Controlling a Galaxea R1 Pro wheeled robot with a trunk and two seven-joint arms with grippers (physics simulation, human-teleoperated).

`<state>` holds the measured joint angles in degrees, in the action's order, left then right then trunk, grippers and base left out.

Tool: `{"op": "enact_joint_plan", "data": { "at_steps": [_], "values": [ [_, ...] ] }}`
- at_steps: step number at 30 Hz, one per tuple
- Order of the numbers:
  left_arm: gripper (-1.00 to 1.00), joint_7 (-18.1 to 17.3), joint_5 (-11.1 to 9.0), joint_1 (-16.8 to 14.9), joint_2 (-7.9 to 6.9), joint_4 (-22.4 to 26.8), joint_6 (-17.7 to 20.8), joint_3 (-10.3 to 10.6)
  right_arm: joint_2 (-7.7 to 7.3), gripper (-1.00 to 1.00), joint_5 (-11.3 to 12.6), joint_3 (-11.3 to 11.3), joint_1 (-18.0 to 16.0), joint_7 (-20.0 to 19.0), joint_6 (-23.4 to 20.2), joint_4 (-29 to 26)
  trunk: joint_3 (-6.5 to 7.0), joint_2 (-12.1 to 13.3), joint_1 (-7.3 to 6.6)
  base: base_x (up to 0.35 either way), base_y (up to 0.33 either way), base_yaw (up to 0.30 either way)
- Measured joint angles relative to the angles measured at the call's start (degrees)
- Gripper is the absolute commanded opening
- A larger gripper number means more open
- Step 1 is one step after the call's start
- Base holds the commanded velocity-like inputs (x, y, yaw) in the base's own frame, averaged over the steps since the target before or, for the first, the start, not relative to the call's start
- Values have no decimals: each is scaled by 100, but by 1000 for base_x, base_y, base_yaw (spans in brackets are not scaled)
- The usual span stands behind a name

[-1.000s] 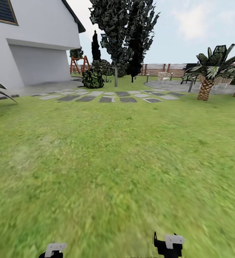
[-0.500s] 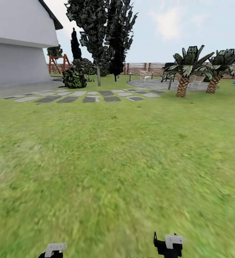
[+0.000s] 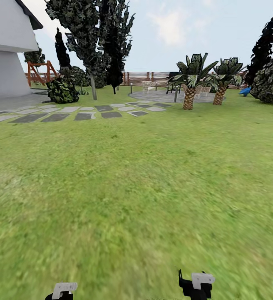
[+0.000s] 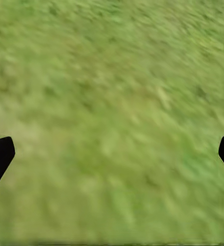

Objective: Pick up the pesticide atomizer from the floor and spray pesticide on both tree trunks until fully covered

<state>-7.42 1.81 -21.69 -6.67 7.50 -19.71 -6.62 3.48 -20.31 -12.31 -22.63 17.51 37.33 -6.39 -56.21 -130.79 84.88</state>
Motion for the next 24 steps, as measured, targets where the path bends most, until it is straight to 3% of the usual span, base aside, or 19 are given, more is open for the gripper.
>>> {"op": "enact_joint_plan", "data": {
  "at_steps": [24],
  "values": [
    [-100, 0, -5, 0, 0, 0, -1, -1, 0, 100, 0, 0, 0, -2, -2, 1, -60, 0, 0, 0, 0, -299]
  ]
}}
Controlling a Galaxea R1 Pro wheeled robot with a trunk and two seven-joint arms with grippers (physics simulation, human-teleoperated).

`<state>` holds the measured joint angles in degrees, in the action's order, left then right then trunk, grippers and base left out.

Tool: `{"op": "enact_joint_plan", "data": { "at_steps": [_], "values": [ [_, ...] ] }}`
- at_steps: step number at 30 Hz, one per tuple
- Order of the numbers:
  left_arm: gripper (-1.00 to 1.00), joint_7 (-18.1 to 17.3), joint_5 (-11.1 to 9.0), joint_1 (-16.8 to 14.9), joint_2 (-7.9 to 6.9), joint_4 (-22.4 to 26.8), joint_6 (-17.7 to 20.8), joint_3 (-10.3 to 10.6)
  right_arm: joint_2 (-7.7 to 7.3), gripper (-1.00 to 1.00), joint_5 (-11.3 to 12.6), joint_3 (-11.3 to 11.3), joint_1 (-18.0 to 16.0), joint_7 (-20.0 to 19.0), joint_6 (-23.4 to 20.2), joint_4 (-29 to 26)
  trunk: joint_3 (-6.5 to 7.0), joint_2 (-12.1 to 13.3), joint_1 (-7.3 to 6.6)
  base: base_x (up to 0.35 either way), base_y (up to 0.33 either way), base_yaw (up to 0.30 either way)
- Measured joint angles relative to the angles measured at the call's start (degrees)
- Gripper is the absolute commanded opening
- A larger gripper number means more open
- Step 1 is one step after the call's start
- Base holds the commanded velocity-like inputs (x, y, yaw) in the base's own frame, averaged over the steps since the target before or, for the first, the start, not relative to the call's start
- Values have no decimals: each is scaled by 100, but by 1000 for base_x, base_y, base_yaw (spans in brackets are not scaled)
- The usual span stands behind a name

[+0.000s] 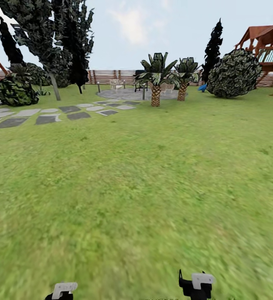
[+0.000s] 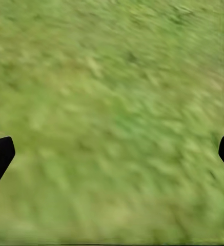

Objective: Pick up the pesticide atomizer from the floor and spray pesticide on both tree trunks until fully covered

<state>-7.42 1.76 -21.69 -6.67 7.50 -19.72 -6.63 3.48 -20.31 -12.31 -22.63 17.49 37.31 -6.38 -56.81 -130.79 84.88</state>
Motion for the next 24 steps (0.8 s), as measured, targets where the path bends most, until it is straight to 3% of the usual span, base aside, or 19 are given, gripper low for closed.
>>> {"op": "enact_joint_plan", "data": {
  "at_steps": [24],
  "values": [
    [-100, 0, 0, 0, 0, 0, 1, 0, -3, 100, 0, 0, 0, -4, 2, 6, -128, 0, 0, 0, 0, -258]
  ]
}}
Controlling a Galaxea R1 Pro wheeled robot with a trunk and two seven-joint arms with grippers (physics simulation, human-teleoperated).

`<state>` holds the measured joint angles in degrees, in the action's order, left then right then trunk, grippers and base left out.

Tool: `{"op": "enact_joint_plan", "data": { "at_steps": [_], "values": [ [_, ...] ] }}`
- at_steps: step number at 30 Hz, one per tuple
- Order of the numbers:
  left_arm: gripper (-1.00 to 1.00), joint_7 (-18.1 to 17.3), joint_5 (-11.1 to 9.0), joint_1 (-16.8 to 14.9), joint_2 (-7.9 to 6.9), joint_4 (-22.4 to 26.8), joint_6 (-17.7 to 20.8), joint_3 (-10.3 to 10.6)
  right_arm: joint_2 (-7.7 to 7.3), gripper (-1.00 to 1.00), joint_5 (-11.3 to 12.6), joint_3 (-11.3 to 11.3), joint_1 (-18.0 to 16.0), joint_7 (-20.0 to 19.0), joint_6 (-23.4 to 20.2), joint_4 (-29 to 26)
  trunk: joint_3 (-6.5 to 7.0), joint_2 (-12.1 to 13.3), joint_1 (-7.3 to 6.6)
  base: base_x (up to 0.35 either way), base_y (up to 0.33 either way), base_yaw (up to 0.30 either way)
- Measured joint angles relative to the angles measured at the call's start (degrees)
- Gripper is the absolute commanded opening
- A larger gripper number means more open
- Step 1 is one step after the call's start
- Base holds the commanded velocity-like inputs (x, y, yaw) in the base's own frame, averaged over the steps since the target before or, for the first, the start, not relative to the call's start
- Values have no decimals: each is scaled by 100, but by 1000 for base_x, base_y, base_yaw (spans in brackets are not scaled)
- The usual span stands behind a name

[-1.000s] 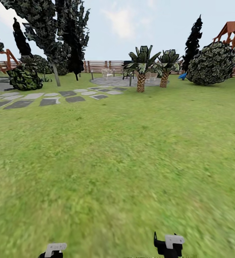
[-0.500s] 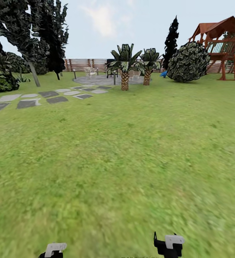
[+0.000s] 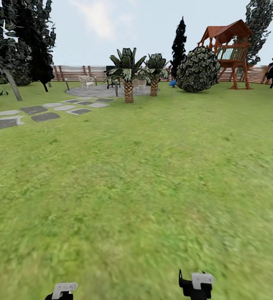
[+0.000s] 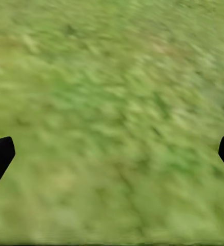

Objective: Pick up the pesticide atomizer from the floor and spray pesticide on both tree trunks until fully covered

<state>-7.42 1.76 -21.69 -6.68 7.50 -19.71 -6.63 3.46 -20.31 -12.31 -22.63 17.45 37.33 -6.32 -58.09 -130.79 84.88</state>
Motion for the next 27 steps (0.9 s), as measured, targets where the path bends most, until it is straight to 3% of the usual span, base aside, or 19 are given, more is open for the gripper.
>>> {"op": "enact_joint_plan", "data": {
  "at_steps": [27],
  "values": [
    [-100, 0, 0, 0, 0, 0, 6, 0, 2, 100, 0, 0, 0, -1, -2, 2, -104, 0, 0, 0, 0, -271]
  ]
}}
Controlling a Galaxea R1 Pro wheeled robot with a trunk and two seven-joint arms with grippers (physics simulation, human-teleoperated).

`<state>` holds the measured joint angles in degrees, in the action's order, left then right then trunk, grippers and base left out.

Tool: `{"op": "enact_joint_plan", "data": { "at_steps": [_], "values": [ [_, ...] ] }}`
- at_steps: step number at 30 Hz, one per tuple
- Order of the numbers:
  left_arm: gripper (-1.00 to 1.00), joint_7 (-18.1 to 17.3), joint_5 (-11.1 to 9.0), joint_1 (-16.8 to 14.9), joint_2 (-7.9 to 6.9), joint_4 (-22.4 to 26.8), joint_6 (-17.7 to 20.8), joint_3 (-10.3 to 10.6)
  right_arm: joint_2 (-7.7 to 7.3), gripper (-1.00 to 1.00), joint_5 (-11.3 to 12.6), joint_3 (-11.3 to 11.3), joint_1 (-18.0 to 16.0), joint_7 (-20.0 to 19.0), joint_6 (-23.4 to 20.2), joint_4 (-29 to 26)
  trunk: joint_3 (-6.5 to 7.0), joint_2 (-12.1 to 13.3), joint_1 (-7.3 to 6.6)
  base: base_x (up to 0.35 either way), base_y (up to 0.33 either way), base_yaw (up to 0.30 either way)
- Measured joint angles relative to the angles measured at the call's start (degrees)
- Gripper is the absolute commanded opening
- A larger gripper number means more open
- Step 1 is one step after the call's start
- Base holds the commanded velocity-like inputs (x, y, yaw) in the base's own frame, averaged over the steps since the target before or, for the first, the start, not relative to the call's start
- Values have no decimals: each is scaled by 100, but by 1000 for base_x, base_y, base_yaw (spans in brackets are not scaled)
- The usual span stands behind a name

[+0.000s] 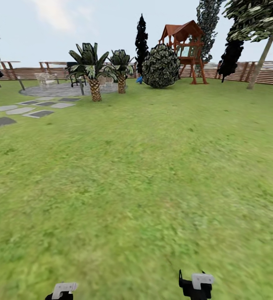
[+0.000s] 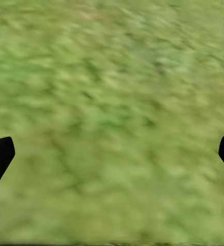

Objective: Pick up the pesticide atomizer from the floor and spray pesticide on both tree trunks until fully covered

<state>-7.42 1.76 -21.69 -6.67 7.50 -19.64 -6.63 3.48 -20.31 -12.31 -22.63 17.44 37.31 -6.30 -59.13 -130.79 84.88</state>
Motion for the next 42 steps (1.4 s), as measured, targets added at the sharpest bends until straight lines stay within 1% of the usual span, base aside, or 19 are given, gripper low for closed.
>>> {"op": "enact_joint_plan", "data": {
  "at_steps": [14, 32, 36, 42],
  "values": [
    [-100, 1, -25, 0, -15, 0, 1, -21, -1, 100, 0, 0, 0, -1, -4, 0, -50, 0, 0, 0, 0, -273],
    [-100, 1, -9, 44, -44, 6, -8, -27, 0, 100, 0, 0, 0, -1, -2, 0, -115, 0, 0, 1, 0, -273],
    [-100, 0, -8, 44, -44, 6, -8, -26, 0, 100, 0, -1, 0, 0, -1, 0, -129, 0, -2, 180, 0, -273],
    [-100, 0, -8, 44, -36, 2, -8, -26, -1, 100, 0, -1, 0, 0, 1, 0, -151, 0, -4, 323, 0, -274]
  ]
}}
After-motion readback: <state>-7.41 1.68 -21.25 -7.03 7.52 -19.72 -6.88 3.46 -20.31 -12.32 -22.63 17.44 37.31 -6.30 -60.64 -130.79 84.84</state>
